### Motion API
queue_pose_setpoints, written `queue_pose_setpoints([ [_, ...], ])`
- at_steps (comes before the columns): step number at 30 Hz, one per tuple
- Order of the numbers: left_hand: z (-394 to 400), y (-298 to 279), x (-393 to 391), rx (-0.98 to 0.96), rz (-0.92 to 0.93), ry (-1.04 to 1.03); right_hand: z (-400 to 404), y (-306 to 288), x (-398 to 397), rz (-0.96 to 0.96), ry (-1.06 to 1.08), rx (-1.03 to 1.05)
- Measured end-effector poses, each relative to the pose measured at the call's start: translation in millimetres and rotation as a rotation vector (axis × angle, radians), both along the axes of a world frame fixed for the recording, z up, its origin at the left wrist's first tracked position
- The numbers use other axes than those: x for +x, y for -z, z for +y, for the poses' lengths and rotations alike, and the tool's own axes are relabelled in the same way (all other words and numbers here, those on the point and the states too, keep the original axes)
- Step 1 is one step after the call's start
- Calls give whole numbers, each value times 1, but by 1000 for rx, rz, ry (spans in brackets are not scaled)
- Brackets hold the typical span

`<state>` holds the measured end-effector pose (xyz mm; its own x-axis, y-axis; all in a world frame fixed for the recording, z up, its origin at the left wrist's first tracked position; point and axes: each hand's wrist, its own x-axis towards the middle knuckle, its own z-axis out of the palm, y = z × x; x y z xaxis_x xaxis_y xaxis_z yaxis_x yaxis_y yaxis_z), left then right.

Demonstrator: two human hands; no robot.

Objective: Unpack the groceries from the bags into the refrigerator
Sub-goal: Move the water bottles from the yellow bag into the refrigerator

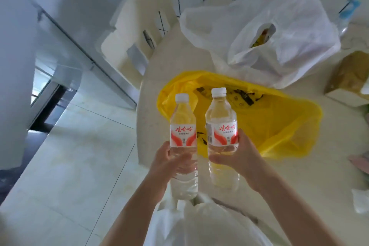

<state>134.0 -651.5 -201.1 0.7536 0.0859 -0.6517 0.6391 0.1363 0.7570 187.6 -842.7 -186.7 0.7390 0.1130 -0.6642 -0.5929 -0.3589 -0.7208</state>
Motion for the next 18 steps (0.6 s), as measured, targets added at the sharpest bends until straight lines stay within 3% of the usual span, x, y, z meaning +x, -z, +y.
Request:
queue_pose_setpoints([
  [6, 53, -7, -69, -94, -125, -103, 65, -19, -42, -110, -207, -61],
  [18, 170, -7, -271, -109, -119, -510, 214, -21, -192, -152, -544, 2],
])
